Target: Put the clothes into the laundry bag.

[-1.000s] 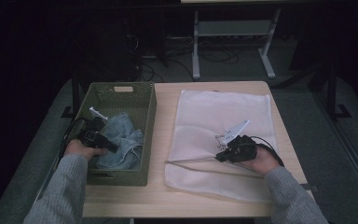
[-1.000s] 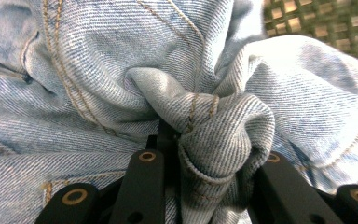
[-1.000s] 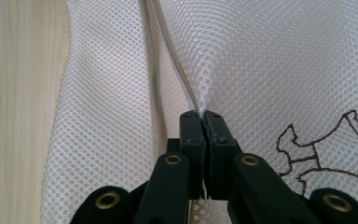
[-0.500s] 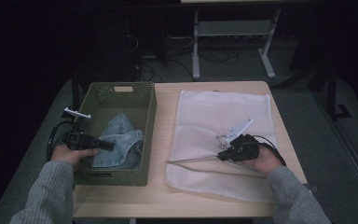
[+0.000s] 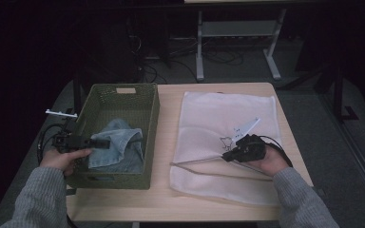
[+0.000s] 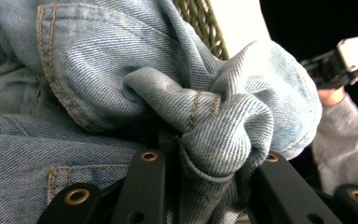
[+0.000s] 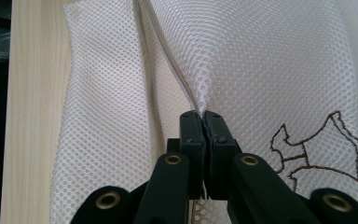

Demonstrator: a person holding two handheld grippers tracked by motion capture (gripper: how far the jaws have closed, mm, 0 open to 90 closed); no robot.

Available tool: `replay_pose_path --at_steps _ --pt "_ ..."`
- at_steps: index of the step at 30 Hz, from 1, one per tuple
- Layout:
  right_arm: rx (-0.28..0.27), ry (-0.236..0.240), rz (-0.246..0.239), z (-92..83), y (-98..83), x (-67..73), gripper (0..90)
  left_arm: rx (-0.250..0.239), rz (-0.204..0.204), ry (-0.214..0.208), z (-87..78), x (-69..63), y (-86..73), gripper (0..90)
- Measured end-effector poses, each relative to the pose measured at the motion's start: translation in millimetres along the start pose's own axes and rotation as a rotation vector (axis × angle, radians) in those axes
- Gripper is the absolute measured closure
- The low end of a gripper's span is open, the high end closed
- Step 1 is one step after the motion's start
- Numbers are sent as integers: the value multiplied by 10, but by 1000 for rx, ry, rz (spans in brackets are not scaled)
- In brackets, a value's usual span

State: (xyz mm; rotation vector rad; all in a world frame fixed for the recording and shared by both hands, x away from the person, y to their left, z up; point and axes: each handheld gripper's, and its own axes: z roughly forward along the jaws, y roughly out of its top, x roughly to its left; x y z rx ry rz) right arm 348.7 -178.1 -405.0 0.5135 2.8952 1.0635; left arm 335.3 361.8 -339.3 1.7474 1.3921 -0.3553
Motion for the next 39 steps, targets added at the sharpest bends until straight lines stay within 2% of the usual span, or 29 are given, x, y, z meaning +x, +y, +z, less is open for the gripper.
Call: replay_pose_path --at_steps 14,21,28,33,39 --pt "-19 0 3 -109 45 -35 876 -52 -3 -43 -119 -39 22 748" --pt "-20 -5 -10 -164 103 -46 876 -64 4 -55 -172 -105 50 748" --pt "-30 -2 -5 -187 101 -53 876 -89 2 -85 -247 -155 66 748" --pt "-41 1 0 -200 100 -64 876 -117 11 -119 -299 -223 89 748" --pt "-49 0 -3 -234 111 -70 876 -129 30 -144 -354 -369 150 748"
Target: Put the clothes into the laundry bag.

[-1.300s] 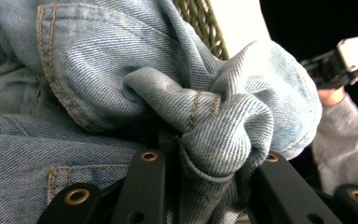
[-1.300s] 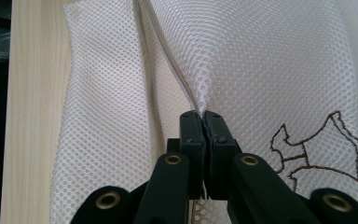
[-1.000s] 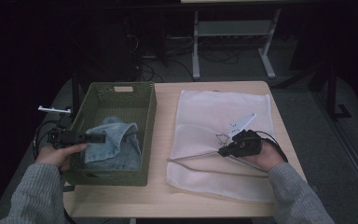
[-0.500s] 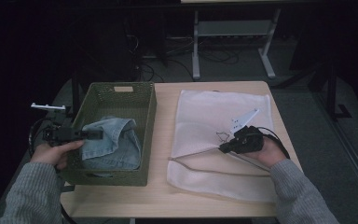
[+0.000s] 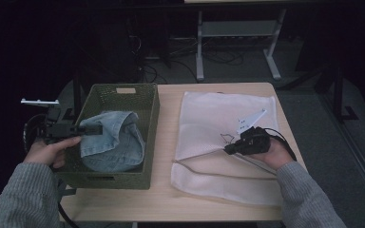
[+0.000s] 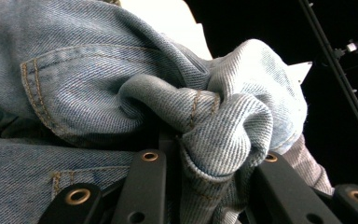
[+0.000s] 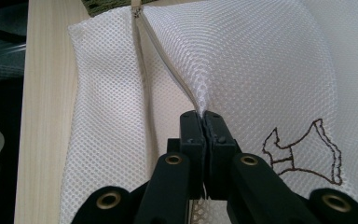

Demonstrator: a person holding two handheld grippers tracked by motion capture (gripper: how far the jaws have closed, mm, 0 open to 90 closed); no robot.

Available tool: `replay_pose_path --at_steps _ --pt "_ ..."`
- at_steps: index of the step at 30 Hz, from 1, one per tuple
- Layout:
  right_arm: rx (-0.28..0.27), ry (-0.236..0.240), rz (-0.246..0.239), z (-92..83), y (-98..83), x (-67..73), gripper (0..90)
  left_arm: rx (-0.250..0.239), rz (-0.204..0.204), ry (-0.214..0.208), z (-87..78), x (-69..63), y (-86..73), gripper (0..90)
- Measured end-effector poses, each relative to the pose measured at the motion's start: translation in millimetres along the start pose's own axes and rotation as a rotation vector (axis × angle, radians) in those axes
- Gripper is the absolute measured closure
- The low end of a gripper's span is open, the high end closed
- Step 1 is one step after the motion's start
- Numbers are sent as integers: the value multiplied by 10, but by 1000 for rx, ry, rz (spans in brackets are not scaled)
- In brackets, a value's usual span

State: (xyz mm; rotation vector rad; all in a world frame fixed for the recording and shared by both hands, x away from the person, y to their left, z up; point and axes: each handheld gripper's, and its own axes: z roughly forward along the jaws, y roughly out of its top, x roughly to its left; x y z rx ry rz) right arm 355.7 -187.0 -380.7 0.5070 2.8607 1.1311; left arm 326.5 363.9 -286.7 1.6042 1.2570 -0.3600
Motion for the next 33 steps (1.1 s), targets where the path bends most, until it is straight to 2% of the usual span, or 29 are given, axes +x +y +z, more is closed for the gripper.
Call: replay_pose_path --at_steps 3,6,12,18,20,24,28,33 --pt "-1 -1 -5 -17 22 2 876 -2 10 -6 -13 -58 34 748" --pt "-4 -4 -9 -38 39 -1 876 -25 15 -26 -51 -118 68 748" --pt "-6 -7 -6 -49 55 -16 876 -50 54 -42 -50 -319 138 747" --pt "-13 -7 -6 -65 91 -24 876 -37 93 -81 101 -524 202 746" --pt "-13 -6 -6 -65 99 -40 876 -45 85 -115 174 -553 211 747" --pt "-16 -5 -5 -66 131 -77 876 -33 106 -147 333 -670 246 747" --pt "-21 -8 -9 -76 173 -103 876 -20 129 -156 448 -815 311 746" --pt "-22 -9 -6 -101 197 -133 876 -21 155 -173 506 -981 371 747"
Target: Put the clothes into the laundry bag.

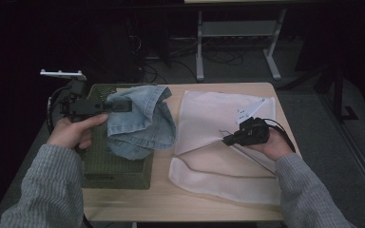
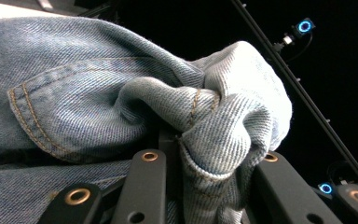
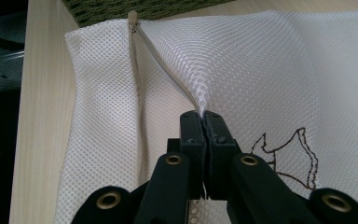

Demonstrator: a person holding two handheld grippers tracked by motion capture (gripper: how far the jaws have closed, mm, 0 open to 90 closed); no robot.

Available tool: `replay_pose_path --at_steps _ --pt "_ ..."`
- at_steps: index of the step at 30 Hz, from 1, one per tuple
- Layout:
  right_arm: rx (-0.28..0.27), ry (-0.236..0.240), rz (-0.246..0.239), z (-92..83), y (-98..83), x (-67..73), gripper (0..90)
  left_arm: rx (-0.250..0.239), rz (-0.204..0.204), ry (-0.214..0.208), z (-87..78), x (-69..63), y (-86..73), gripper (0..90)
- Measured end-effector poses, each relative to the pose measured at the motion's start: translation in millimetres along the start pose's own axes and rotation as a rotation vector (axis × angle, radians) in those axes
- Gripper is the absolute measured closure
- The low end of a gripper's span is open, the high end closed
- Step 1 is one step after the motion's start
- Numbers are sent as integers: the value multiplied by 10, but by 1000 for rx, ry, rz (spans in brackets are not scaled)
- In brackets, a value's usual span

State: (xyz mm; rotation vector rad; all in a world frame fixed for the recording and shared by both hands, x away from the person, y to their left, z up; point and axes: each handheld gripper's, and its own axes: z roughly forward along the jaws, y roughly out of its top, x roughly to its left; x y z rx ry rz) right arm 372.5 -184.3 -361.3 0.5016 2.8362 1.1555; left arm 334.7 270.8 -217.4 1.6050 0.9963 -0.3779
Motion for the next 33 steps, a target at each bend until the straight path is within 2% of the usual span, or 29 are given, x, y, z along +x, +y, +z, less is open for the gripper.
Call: replay_pose_path --at_steps 3,5,10,18,27,33 --pt "-1 -2 -3 -10 8 -5 876 0 14 -10 26 -56 23 746" --pt "1 -4 -4 -20 17 -5 876 -1 21 -41 86 -119 35 746" --pt "0 -11 -3 -52 37 -14 876 45 42 -79 321 -224 -6 747" --pt "-14 -19 9 -108 26 -34 876 117 49 -136 749 -224 -174 747" --pt "-9 -33 10 -210 80 -69 876 193 72 -185 1065 -274 -321 747" --pt "1 -34 19 -222 110 -114 876 219 86 -222 1213 -363 -369 747"
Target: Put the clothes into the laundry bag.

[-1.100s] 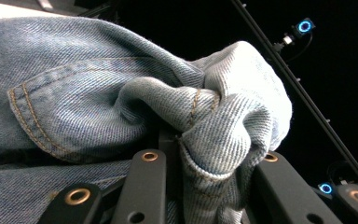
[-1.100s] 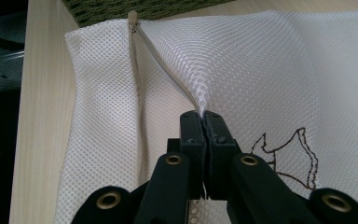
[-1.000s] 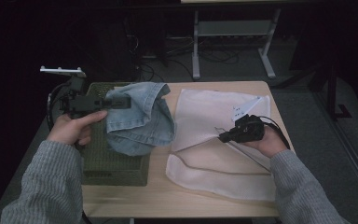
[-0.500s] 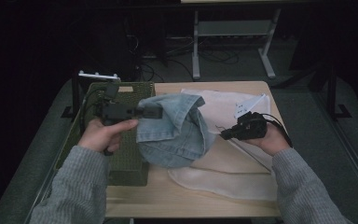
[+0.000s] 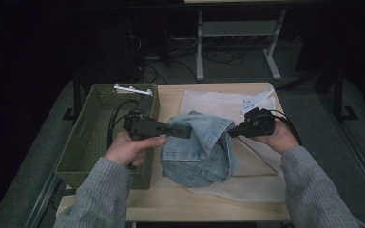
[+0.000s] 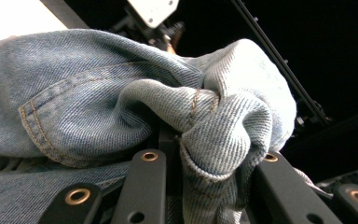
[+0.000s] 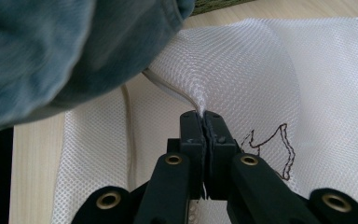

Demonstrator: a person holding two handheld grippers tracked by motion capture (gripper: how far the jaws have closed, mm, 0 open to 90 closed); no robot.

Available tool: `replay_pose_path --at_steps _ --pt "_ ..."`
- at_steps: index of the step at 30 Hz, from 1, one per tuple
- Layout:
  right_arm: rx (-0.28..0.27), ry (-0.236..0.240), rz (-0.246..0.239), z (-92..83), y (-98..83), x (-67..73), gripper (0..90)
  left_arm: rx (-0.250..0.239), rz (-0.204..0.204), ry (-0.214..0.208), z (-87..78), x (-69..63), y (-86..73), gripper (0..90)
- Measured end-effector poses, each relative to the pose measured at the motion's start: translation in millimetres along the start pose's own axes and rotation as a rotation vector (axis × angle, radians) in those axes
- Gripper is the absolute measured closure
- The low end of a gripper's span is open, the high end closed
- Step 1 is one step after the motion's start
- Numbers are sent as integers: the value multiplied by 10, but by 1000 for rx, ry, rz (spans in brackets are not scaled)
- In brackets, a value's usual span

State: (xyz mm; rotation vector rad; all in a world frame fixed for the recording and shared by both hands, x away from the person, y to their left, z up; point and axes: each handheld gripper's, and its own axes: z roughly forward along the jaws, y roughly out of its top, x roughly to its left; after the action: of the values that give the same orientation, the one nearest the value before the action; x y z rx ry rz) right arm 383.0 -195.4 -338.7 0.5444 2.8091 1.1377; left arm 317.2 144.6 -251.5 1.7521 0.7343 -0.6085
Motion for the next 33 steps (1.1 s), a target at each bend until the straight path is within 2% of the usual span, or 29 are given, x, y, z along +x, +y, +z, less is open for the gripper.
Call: replay_pose_path --at_steps 8,19,21,25,28,33 --pt "5 -4 3 18 38 -20 876 26 31 -52 154 -118 3 747" --pt "17 -10 6 39 59 -33 876 105 24 -119 458 24 -262 746" --pt "17 -11 9 44 64 -34 875 125 32 -126 512 20 -294 747" --pt "17 -14 7 54 83 -36 875 152 43 -168 618 -31 -327 746" --pt "14 -14 7 56 92 -32 875 168 47 -168 678 -14 -356 746" --pt "10 -12 5 51 100 -14 875 175 30 -142 763 96 -422 746"
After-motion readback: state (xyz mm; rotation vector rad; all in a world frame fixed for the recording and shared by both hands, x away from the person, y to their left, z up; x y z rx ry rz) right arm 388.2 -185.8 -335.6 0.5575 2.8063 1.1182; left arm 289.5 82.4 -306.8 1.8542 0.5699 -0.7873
